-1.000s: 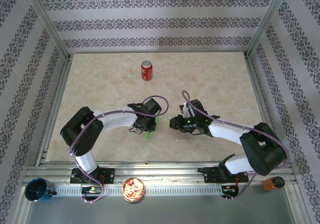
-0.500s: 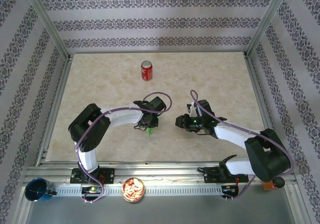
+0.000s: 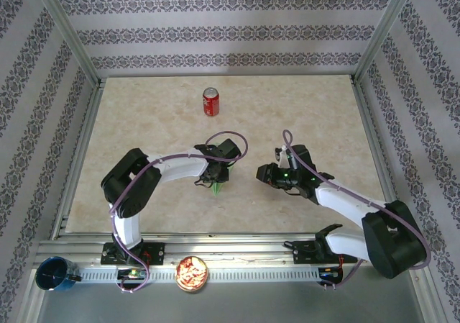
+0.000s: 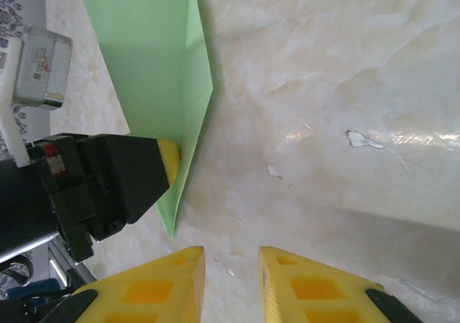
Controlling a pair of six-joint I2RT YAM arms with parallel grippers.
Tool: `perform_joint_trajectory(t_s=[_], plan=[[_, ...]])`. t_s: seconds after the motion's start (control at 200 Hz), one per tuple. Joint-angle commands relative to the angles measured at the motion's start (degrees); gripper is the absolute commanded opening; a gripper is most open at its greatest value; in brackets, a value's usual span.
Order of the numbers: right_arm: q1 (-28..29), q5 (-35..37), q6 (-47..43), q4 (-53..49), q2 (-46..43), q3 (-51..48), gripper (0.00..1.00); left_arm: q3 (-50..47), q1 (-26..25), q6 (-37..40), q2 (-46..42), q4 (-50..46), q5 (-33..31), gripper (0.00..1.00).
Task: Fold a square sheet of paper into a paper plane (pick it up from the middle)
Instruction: Turn over a paper plane at the center of the table.
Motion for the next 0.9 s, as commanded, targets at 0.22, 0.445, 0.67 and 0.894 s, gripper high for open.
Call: perform_joint_trajectory(t_s=[0.22, 0.445, 0.67, 0.894], plan=[[-1.7, 1.9, 1.0, -0.8, -4.7, -1.7, 0.27, 2.2, -0.4, -0.4, 1.9, -5.9, -2.1, 0.35], [-1.9, 1.7, 1.0, -1.7, -5.9, -1.5, 0.27, 2.5, -0.4, -0.3, 0.1, -5.9, -1.7, 0.37], [-3.5, 1.7, -2.7, -5.5, -6.8, -0.2, 0.27, 3.0, -0.3, -0.6, -5.3, -6.2, -1.9, 0.41], [-10.9, 2.2, -7.9, -14.1, -9.2, 2.9, 0.27, 2.3, 0.0, -0.5, -12.2, -6.5, -2.4, 0.46]])
